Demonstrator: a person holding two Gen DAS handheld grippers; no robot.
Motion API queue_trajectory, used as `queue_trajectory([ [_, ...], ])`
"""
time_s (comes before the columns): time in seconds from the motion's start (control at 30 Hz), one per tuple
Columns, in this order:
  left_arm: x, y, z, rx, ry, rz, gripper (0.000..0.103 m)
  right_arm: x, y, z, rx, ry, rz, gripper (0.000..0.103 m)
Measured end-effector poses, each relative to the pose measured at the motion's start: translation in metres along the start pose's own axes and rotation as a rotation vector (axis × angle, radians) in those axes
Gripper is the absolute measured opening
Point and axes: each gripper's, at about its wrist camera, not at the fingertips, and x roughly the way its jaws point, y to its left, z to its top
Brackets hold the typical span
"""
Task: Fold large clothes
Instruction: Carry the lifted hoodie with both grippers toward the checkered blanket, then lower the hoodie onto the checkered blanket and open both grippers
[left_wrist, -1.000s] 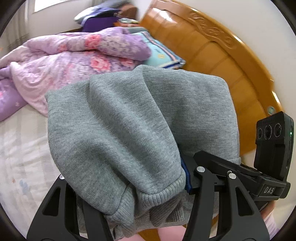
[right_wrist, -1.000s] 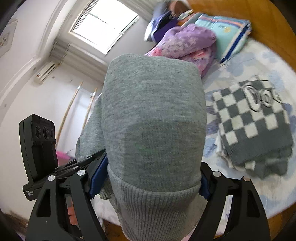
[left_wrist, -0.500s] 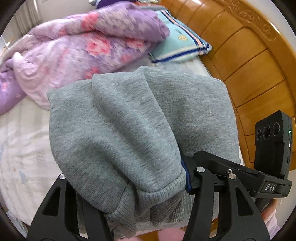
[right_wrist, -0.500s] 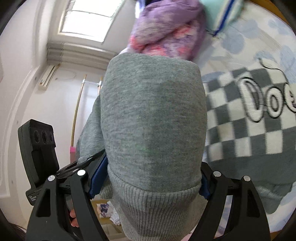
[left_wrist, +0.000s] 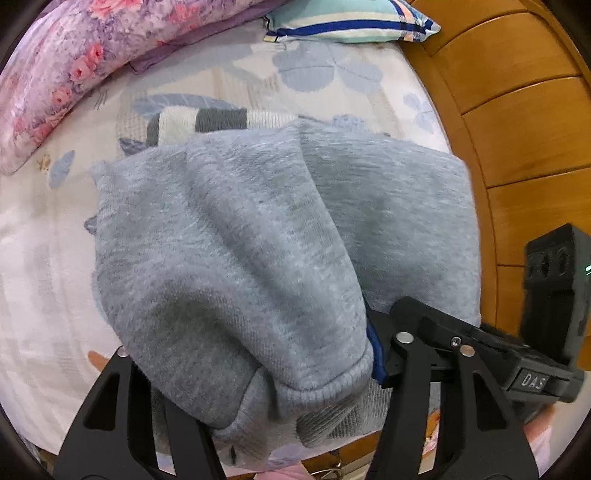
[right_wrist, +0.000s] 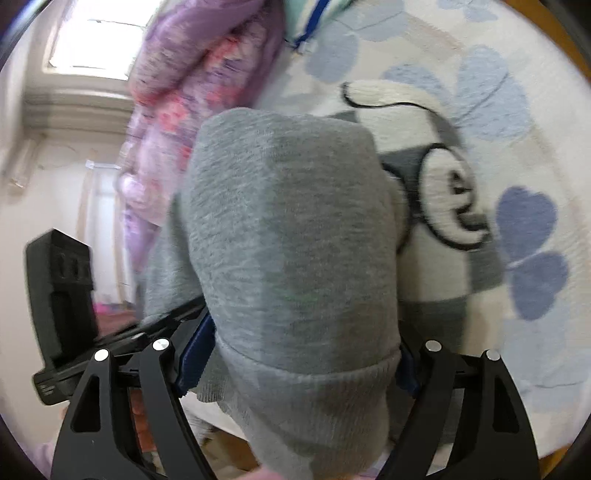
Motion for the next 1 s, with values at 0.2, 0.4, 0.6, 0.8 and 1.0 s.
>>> queue_trajectory([
  [0.2,-0.011,0.015,-0.01,0.062,0.028,0.101,0.076,-0.019,0.018,-0.012,-0.127,0.007,-0.251,0.083],
  [0.4,-0.056,0.027,-0.033,0.141,-0.05,0.389,0.077,-0.073,0.037,-0.036,-0.238,-0.188,-0.488,0.081],
  [0.6,-0.085,0.027,-0.038,0.147,-0.171,0.274,0.065,-0.073,0.071,-0.048,-0.398,-0.231,-0.308,0.029],
  [0.8,-0.027,0.027,0.001,0.068,-0.148,0.135,0.041,-0.015,0.072,-0.009,-0.326,-0.173,-0.333,0.005],
  [1.0,0.032,0.024,0.037,0.047,-0.09,0.118,0.04,0.007,0.043,0.042,-0.156,-0.142,-0.307,0.0],
])
